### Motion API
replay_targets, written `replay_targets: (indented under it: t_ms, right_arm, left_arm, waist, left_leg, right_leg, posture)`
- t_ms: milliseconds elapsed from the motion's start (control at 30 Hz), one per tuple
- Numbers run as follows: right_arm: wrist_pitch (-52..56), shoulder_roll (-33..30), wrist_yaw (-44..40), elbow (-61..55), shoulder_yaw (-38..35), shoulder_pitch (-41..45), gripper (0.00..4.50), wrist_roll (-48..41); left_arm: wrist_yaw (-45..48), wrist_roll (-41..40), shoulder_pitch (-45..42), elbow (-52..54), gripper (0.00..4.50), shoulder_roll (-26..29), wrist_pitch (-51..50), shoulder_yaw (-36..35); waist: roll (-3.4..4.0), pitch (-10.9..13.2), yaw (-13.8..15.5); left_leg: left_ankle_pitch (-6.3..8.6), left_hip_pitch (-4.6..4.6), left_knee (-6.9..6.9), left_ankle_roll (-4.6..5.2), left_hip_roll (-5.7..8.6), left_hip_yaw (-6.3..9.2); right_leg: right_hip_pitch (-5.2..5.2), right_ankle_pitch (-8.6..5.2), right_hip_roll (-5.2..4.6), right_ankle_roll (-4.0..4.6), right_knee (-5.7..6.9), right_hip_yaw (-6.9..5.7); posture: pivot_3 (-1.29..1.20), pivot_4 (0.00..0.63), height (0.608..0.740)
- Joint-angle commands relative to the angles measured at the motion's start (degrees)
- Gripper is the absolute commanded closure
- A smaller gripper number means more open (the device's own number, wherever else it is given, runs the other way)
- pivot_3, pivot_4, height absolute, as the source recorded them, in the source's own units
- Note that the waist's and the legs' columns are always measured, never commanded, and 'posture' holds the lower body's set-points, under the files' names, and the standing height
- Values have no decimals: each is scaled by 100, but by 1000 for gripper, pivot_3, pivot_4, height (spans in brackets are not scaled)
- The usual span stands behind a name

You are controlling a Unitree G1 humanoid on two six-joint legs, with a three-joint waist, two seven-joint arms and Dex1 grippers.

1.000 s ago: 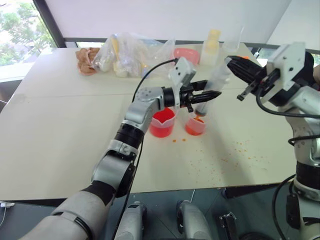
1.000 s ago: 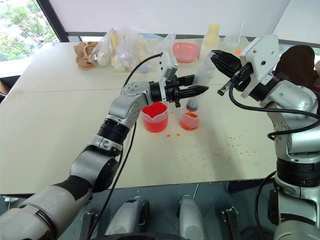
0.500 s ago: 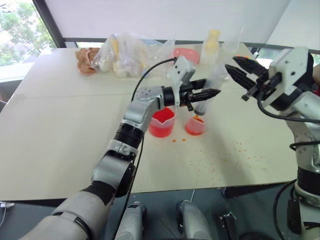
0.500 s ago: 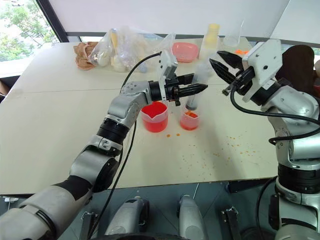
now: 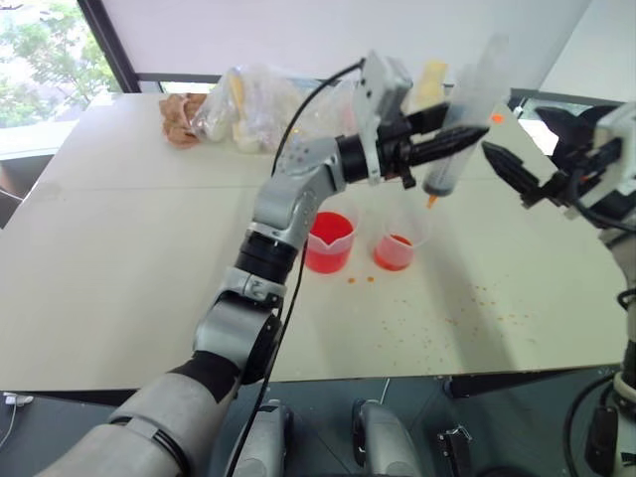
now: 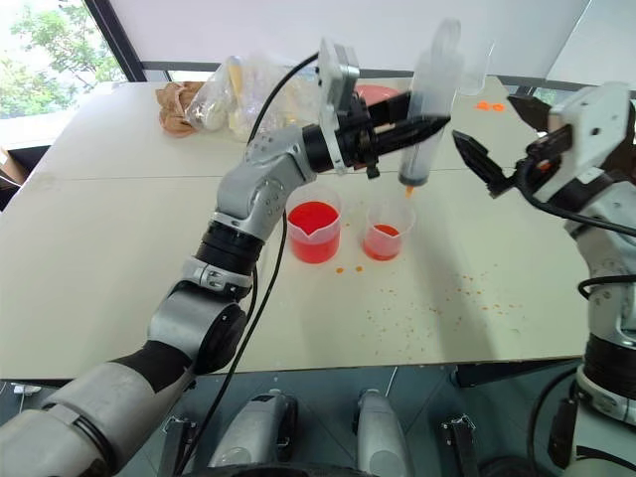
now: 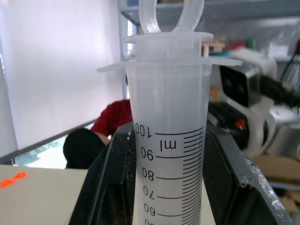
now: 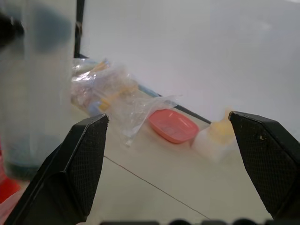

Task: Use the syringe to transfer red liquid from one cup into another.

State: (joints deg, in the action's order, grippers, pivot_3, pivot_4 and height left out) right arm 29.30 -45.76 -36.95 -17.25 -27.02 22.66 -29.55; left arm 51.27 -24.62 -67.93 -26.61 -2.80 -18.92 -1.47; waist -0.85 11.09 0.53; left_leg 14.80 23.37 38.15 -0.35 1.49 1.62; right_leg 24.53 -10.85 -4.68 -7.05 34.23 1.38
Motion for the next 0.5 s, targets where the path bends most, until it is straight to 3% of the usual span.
replay_targets:
  t_ms: [33,133,200,267,367,500]
  right_arm:
    - [177,-239,-312,-449,-99,-102,226,-401]
    - [483,-365,-615,-917,181,-166,226,-828]
    - [671,-386,-807,-1237,547,35,226,-1190]
    - [775,-371,-919,-1412,775,219,226,-1447]
    - [836,-280,-1154,-1537,1182,508,226,-1754]
    - [794,-110,-1394,-1538,1719,667,226,-1799]
  left_arm:
    - [-638,-492,-925,-77,3053,621,-831,-743]
    - [-1168,-457,-1652,-670,3053,1574,-1773,-1060]
    - [-1299,40,-2145,-1534,3053,2513,-3021,-708]
    - [-1440,347,-2316,-2039,3053,3034,-3717,-471]
    - [-1559,597,-2032,-2220,3053,3523,-4504,-259]
    - [-1295,889,-1083,-1352,3053,4040,-5400,612]
  waist:
    - [0,2,-55]
    - [3,3,-185]
    - [6,1,-263]
    - [14,-4,-288]
    - [10,-2,-258]
    - [-4,5,-177]
  left_leg:
    - [0,-1,0,0,-1,0]
    - [0,-3,-2,1,-8,5]
    - [4,-13,-7,8,-12,4]
    - [5,-19,-13,8,-11,7]
    - [5,-24,-13,8,-10,10]
    - [4,-8,-5,6,-10,11]
  right_leg:
    - [1,0,2,0,2,0]
    - [5,-1,12,-1,7,-1]
    - [6,-1,15,-1,14,1]
    - [2,-3,19,-2,20,-1]
    - [-4,-5,13,-5,25,-2]
    - [3,-3,7,-4,26,-4]
  posture:
    - [0,150,740]
    - [0,150,740]
    - [0,150,740]
    - [0,150,740]
    - [0,150,740]
    - [0,150,740]
